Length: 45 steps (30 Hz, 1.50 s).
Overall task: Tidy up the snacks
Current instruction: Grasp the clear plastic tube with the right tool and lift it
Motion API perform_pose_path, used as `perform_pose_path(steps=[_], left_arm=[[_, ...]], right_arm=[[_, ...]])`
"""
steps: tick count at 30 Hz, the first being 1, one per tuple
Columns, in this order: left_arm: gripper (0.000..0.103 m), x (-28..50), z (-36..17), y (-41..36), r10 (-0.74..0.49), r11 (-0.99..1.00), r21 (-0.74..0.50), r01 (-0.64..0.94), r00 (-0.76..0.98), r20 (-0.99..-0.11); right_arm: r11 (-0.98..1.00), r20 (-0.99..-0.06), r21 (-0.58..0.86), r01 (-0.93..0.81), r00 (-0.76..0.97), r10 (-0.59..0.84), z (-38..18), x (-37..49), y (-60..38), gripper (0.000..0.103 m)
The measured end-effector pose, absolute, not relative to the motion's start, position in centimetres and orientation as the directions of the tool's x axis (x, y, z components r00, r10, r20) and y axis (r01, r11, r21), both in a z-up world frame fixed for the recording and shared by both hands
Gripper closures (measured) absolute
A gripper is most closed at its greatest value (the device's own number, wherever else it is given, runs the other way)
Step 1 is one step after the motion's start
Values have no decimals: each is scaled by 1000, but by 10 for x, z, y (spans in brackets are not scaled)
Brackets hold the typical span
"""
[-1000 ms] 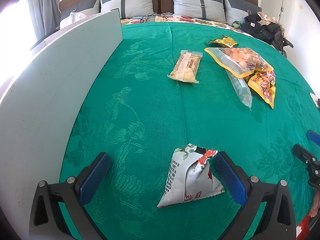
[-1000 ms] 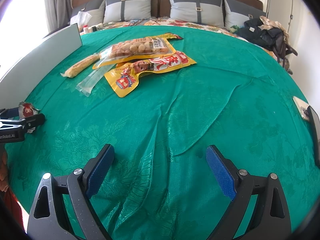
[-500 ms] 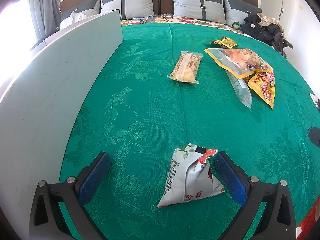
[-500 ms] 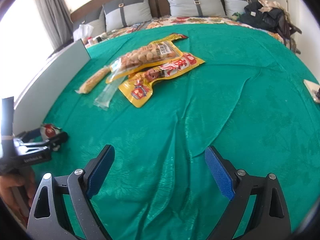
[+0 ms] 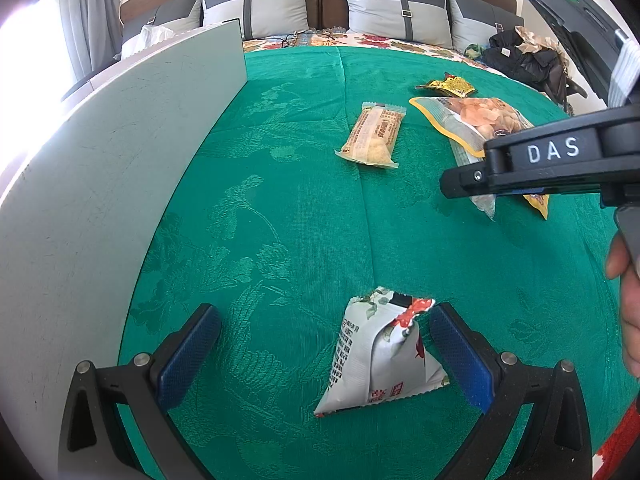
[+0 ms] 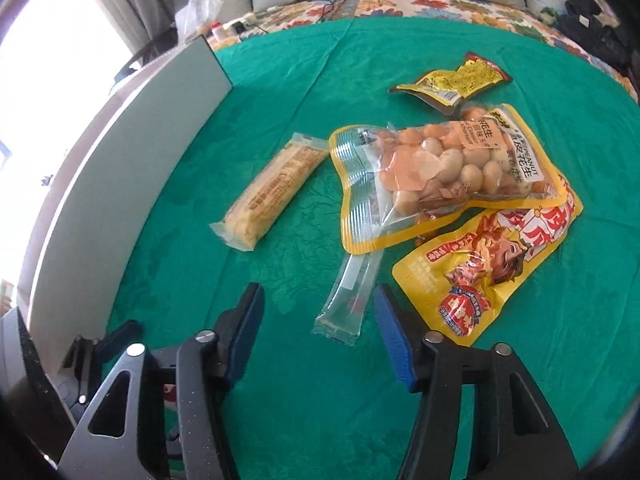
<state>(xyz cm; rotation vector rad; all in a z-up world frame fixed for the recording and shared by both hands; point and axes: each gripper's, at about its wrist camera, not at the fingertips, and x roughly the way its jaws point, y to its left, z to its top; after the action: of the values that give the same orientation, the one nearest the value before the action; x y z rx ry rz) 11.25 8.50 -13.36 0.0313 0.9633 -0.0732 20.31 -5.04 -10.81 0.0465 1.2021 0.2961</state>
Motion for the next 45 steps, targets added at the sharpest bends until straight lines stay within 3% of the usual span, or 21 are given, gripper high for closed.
perform_pose_path(steps=[3,5,8,16,26,31,45], left_arm=[[0,112,-132,85,-48,997,-6,75,569,-821],[0,112,-132,85,-48,997,-6,75,569,-821],[0,111,-132,85,-48,997,-6,75,570,-821],[0,111,-132,85,-47,997,-5,74,570,-820],[0,111,-132,85,-47,997,-5,74,571,-820],[0,111,-133,85,-47,997,-5,74,571,-820],[0,111,-133,86,-47,997,-6,75,571,-819]], right_arm=[[971,-918,100,-215,356,173,-110,212,-38,56],[969,-923,46,-244,359,135,-111,211,-31,72],[945,-928,37,-324,340,152,-112,199,-31,82],[894,-934,49,-446,296,199,-109,129,-74,83],[943,-922,94,-320,329,204,-106,50,-150,83],[975,-916,76,-207,373,150,-105,47,-170,82],[984,-878,-73,-161,479,13,-107,67,-175,82]])
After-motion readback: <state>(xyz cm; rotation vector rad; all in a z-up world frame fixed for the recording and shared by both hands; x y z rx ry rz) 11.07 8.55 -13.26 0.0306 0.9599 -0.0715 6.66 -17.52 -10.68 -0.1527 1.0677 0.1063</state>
